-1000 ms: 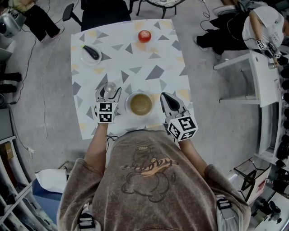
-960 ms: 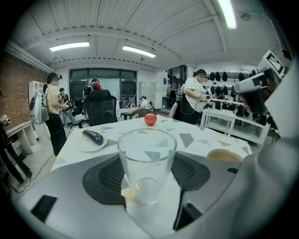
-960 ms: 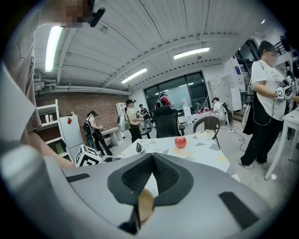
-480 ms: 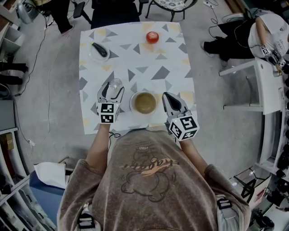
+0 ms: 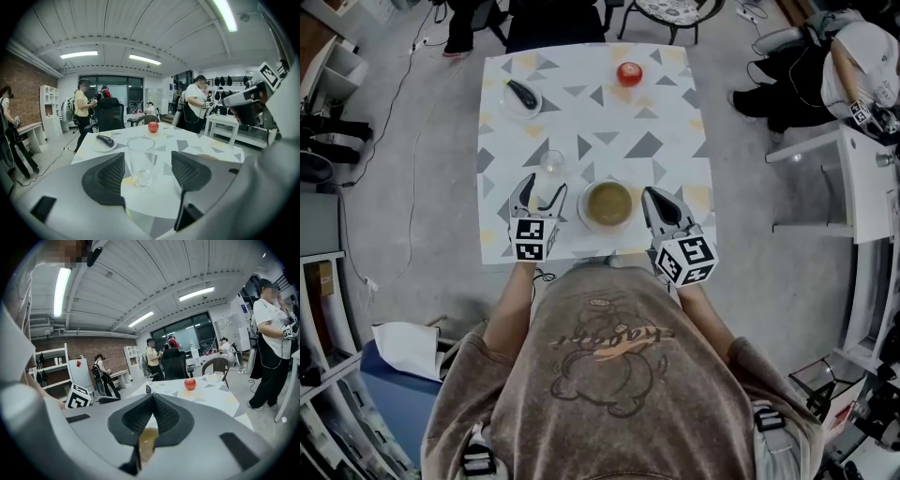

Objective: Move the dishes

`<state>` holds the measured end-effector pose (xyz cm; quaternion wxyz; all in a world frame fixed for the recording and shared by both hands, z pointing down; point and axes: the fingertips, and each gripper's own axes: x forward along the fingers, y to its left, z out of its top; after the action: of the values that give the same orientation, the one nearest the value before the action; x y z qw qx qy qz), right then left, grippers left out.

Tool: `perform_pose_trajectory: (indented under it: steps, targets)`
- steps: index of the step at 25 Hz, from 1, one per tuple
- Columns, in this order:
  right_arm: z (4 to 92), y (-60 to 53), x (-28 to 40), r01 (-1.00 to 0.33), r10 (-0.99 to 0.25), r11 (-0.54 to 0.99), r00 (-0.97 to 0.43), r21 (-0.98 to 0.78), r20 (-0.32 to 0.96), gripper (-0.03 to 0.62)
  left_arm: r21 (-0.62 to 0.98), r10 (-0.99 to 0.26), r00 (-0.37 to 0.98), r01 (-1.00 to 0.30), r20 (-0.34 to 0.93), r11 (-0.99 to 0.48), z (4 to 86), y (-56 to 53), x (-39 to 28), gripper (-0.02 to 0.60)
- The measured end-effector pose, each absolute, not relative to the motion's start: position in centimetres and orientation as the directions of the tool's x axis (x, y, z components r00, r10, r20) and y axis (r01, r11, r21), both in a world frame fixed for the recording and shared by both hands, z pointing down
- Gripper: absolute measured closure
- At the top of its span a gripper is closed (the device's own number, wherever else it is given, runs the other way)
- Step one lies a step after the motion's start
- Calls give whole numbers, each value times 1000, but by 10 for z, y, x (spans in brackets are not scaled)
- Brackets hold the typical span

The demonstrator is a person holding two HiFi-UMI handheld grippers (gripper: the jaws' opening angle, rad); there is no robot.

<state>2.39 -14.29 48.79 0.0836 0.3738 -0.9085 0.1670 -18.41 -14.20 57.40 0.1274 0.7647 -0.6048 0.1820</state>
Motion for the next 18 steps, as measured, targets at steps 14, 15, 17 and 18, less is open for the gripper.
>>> perform_pose_trajectory:
  steps: [14, 15, 17, 18]
  targets:
    - [482, -120, 48, -750, -705, 621, -662, -229, 254, 597, 46, -856, 328, -940, 400, -338, 563, -121, -131, 281]
    - [482, -119, 52, -756, -711, 613, -655, -229, 255, 597, 58, -849, 344, -934, 402, -351, 565, -120, -126, 281]
    - [483, -116, 59, -770, -725, 596, -638, -229, 258, 597, 82, -829, 378, -922, 413, -379, 571, -119, -116, 281]
    - [483, -114, 64, -778, -733, 585, -628, -229, 259, 597, 89, -818, 393, -915, 421, -394, 575, -119, -111, 281]
